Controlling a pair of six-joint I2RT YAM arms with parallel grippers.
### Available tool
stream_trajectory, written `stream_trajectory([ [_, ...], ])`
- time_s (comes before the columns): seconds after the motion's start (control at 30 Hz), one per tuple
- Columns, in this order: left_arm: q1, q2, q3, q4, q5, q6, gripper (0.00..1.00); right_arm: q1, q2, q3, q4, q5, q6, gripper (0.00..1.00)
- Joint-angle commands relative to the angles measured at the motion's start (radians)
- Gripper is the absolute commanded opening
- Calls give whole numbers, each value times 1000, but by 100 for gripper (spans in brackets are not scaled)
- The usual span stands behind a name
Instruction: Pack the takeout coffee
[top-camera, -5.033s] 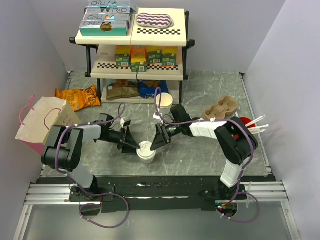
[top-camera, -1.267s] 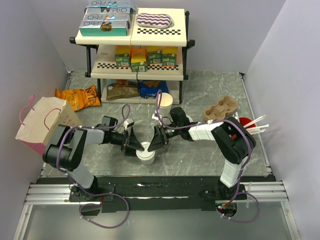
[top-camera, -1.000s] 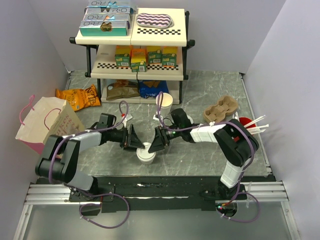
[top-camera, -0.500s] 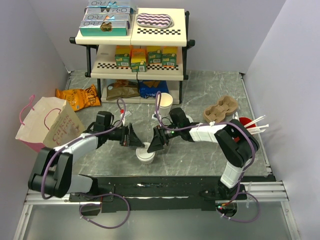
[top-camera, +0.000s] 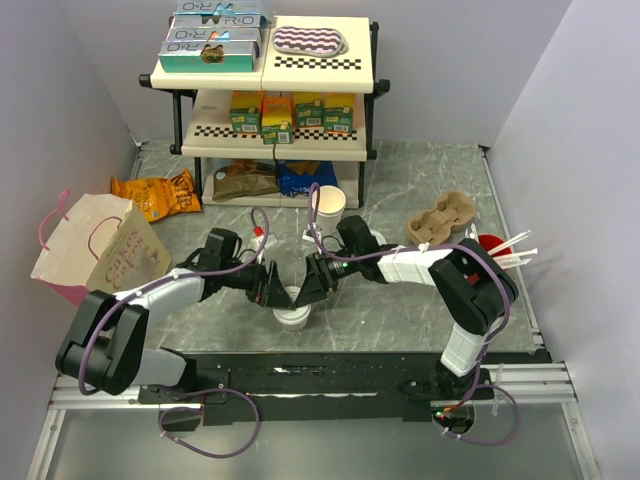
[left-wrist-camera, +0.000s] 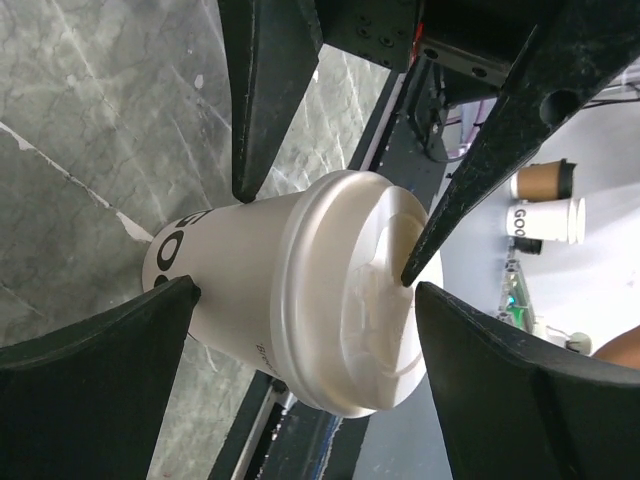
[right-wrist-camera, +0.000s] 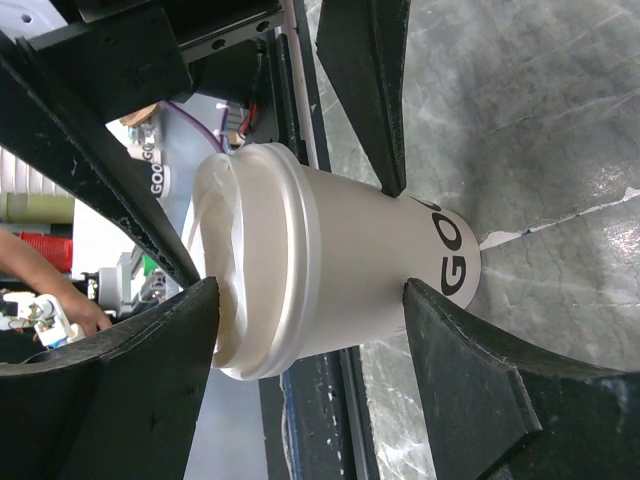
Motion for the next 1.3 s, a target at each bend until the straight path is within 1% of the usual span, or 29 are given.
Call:
stream_trajectory([
  [0.0, -37, 3, -1, -41, 32, 45, 97, 11, 47, -10, -67, 176, -85, 77],
  [0.13, -62, 8, -4, -58, 7, 88, 97, 12, 50, -16, -64, 177, -82, 77],
  [0.27, -97, 37, -26, -8, -128, 46, 97, 12, 60, -15, -58, 174, -79, 77],
  [0.37, -106, 75, -21, -6, -201, 36, 97, 14, 61, -15, -56, 174, -81, 77],
  [0.57, -144, 88, -15, -10, -283, 16, 98, 8, 57, -21, -56, 183, -82, 77],
  [0.7, -146, 79, -21, -15, -359, -13, 99, 5, 64, -12, -55, 188, -84, 77],
  [0.8, -144, 47, -15, -14, -295, 24, 99, 0, 70, -1, -61, 183, -85, 77],
  [0.87, -144, -13, -35, 16, -232, 33, 97, 0, 60, 3, -82, 182, -97, 77],
  [0.93, -144, -76, -36, 46, -199, 39, 97, -5, 40, 5, -100, 173, -113, 77],
  [1.03, -143, -125, -10, 51, -176, 36, 97, -17, 14, -1, -96, 142, -104, 77],
  [1.1, -143, -136, 31, 20, -167, 51, 97, -20, 3, -1, -94, 130, -102, 77],
  [1.13, -138, -144, 46, 2, -164, 82, 96, -25, -8, 0, -90, 114, -98, 78],
  [1.17, -132, -145, 72, -35, -146, 97, 97, -26, -14, 2, -81, 107, -94, 79],
  [1.27, -95, -145, 109, -73, -91, 145, 97, -32, -31, 20, -82, 81, -90, 81],
])
